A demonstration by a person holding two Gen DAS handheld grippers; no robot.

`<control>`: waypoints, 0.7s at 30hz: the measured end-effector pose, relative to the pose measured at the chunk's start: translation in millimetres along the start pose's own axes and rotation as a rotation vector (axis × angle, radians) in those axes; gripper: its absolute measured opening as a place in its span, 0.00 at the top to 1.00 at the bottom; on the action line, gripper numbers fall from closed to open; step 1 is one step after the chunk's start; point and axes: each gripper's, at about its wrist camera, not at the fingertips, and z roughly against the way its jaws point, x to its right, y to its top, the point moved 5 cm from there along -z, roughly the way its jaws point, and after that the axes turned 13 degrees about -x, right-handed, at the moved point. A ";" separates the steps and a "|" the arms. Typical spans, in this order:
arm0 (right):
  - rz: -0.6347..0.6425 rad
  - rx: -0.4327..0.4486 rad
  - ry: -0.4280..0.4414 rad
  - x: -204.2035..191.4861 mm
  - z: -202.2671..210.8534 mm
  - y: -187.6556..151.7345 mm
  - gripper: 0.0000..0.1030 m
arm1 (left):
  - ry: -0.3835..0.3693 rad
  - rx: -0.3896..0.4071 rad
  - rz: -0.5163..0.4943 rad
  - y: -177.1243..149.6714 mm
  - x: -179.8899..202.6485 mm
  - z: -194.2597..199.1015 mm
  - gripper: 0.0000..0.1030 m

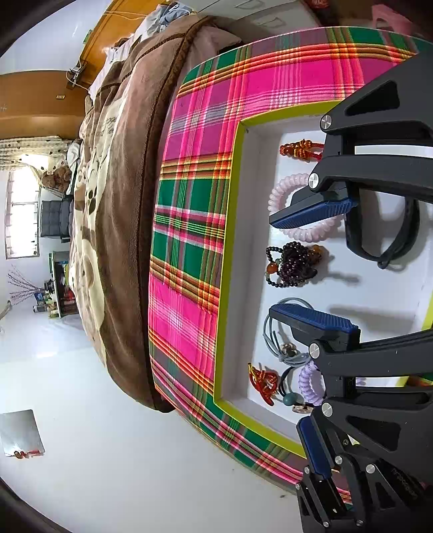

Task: Organize jewelry
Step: 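Open the right tool on the beaded bracelet while the left tool releases the lavender coil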

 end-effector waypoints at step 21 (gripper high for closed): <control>-0.062 0.104 0.026 1.0 65.9 -55.0 0.53 | 0.025 0.123 -0.012 -36.7 15.1 55.2 0.72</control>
